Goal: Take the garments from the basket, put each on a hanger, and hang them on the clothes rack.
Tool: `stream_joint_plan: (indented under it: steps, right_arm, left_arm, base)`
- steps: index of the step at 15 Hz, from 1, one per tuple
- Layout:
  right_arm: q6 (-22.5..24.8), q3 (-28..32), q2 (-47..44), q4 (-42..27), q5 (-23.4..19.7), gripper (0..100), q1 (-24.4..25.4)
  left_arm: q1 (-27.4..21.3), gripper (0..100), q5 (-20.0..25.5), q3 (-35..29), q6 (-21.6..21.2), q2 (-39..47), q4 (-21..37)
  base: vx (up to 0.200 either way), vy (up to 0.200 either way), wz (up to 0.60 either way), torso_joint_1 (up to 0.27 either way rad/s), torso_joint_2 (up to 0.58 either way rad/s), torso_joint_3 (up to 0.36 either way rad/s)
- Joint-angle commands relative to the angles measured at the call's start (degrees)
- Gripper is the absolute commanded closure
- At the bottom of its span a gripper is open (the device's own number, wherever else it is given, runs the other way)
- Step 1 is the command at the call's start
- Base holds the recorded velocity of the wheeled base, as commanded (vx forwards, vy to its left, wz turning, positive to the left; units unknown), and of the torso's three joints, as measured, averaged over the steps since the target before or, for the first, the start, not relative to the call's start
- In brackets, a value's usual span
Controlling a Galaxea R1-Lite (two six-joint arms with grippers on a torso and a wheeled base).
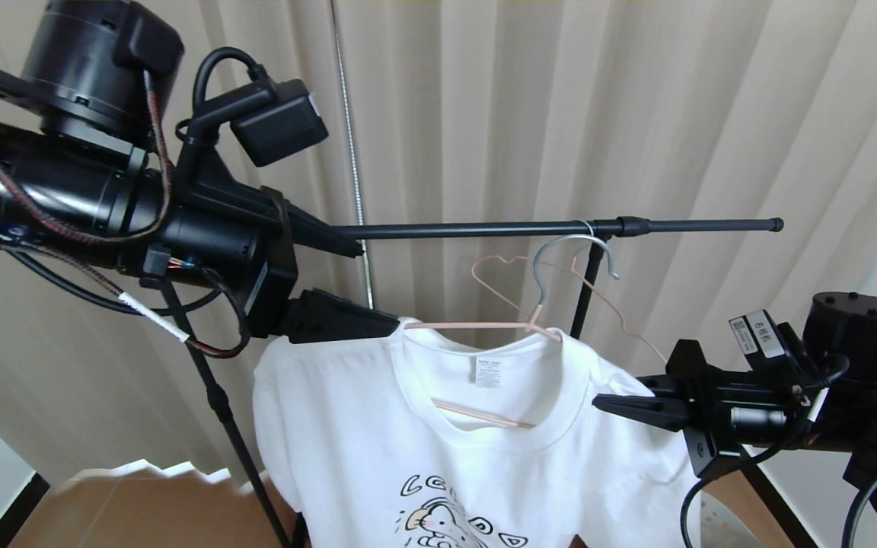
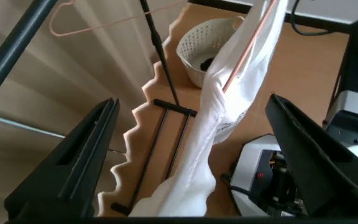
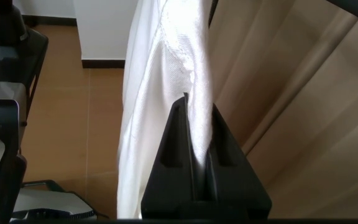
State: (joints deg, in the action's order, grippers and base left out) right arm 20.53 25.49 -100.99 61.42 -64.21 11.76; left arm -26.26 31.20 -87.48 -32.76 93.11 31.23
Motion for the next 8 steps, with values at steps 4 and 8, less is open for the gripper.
stream_joint_plan:
  steps: [4,8]
  right_arm:
    - [0.04,0.0,0.35,0.02,-0.04,100,0.01]
    - [0.04,0.0,0.26,0.02,-0.04,100,0.01]
  left_arm:
    - [-2.66,0,2.29,-4.19,-6.0,7.52,2.17]
    - [-2.66,0,8.09,-2.78,-7.5,8.93,2.25]
  base:
    - [0.0,0.0,0.0,0.0,0.0,0.0]
    - [0.0,0.0,0.0,0.0,0.0,0.0]
